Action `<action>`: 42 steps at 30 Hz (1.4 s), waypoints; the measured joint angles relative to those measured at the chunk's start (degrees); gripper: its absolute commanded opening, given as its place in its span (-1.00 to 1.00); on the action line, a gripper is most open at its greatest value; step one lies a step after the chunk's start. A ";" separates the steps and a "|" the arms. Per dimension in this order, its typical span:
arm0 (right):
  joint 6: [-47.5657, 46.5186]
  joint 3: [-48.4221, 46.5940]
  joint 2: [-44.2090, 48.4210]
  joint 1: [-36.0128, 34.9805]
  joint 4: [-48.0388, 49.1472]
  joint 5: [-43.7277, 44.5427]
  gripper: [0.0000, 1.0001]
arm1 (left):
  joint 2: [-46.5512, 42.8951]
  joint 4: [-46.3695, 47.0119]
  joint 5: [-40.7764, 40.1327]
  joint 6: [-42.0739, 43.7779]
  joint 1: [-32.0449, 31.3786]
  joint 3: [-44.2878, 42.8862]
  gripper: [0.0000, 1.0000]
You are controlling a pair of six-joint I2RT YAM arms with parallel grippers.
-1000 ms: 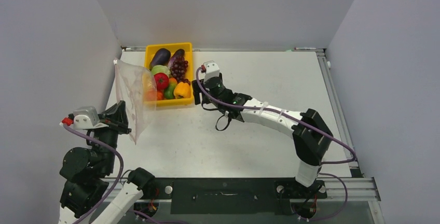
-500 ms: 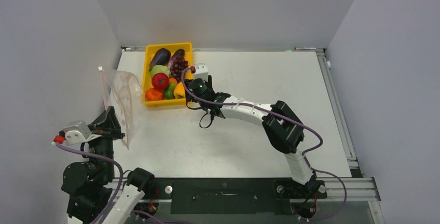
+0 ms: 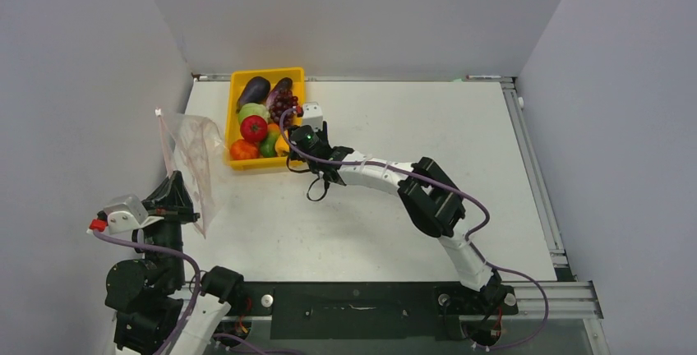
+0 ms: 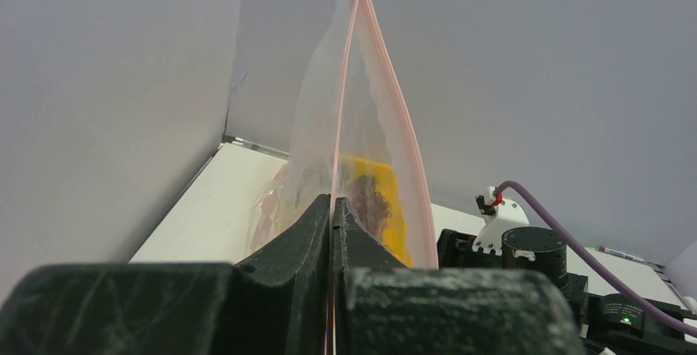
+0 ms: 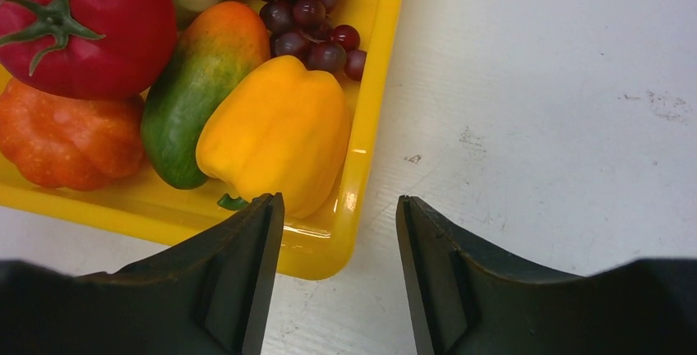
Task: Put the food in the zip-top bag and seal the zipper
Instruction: Move the bin to the center of the board.
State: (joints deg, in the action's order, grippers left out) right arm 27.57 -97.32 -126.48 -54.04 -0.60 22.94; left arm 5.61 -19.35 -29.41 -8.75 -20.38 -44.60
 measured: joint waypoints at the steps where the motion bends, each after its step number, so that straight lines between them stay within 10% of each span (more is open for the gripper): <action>1: 0.04 -0.11 -0.35 0.04 -0.04 0.02 0.04 | -0.02 0.02 0.17 -0.02 0.09 0.00 -1.00; 24: 3.04 -3.08 -5.46 2.25 -1.42 -1.86 -0.25 | -0.09 0.04 1.84 -0.85 1.44 0.02 -1.00; 32: 4.02 -3.08 -5.49 2.27 -1.11 -2.32 -0.89 | -0.09 0.07 1.84 -1.07 1.49 0.22 -1.00; 42: 4.48 1.92 -3.50 3.28 3.65 -2.40 -0.89 | -0.09 0.09 1.86 -1.07 1.68 0.22 -1.00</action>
State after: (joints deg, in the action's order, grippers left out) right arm 32.05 -95.39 -129.97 -50.76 3.05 20.53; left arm 5.52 -19.27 -27.55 -9.82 -18.70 -44.38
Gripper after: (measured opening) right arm 0.158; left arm 0.003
